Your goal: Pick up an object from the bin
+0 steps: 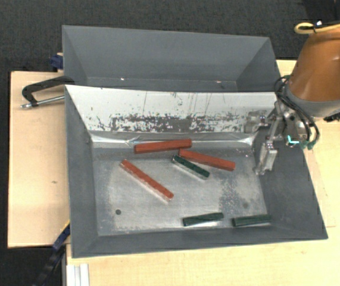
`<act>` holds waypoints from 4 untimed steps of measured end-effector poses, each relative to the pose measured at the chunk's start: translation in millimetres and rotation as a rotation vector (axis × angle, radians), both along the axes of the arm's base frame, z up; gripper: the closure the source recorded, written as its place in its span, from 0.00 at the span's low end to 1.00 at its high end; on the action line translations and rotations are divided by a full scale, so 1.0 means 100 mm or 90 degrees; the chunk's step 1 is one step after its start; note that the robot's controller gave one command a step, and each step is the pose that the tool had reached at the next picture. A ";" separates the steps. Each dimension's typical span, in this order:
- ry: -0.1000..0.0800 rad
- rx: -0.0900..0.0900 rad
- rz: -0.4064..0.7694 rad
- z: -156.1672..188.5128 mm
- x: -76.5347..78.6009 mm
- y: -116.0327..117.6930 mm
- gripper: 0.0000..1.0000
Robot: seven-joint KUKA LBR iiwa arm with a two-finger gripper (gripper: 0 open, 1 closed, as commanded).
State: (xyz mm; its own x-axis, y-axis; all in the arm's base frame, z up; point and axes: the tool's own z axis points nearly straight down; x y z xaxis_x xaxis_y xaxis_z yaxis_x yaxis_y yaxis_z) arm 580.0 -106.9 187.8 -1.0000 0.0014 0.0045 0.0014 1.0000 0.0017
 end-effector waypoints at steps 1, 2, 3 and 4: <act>-0.005 -0.001 0.001 0.04 0.02 0.00 0.00; -0.007 -0.001 -0.051 -0.39 0.09 0.09 0.00; -0.006 -0.001 -0.025 -1.03 0.16 0.29 0.00; -0.004 -0.001 -0.065 -1.17 0.10 0.63 1.00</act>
Offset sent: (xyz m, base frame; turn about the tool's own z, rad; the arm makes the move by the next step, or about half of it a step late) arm 0.0177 0.0241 -0.1178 0.2117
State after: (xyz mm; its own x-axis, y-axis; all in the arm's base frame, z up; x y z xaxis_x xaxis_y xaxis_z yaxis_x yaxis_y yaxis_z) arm 590.2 -44.0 71.3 -0.9947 0.1032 -0.0014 0.1032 0.9947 0.0010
